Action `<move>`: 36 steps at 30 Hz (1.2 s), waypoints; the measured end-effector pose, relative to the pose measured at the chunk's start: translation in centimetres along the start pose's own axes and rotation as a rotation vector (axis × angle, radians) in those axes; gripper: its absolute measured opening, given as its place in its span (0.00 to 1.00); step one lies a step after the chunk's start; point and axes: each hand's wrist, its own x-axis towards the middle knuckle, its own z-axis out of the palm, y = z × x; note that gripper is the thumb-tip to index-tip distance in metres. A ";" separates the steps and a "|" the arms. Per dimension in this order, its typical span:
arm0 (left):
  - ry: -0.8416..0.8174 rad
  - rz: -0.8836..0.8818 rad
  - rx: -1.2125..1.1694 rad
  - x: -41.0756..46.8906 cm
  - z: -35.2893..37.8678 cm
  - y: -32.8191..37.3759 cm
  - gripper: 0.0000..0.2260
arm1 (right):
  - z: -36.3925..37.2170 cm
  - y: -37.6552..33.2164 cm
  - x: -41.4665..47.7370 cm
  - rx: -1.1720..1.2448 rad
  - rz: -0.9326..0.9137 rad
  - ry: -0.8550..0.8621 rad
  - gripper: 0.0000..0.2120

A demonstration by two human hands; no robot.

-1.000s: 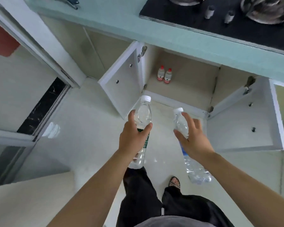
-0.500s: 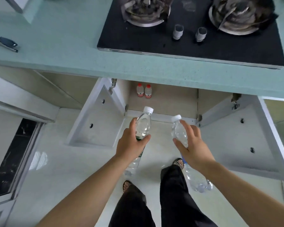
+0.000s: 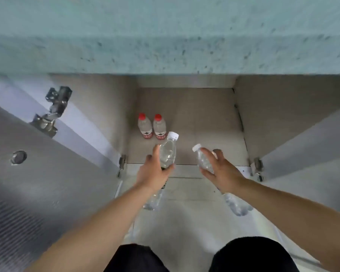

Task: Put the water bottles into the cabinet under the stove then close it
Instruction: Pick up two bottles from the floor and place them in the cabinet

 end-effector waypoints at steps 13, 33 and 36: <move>0.039 0.190 -0.086 16.8 19.8 -14.2 0.28 | 20.4 16.5 20.3 -0.010 0.002 0.101 0.25; 0.252 0.367 -0.467 28.3 20.0 -4.8 0.36 | 22.2 19.2 19.8 -0.022 0.049 0.407 0.29; 0.307 0.376 -0.466 28.9 20.8 -5.3 0.37 | 22.1 19.4 19.5 -0.006 0.067 0.392 0.28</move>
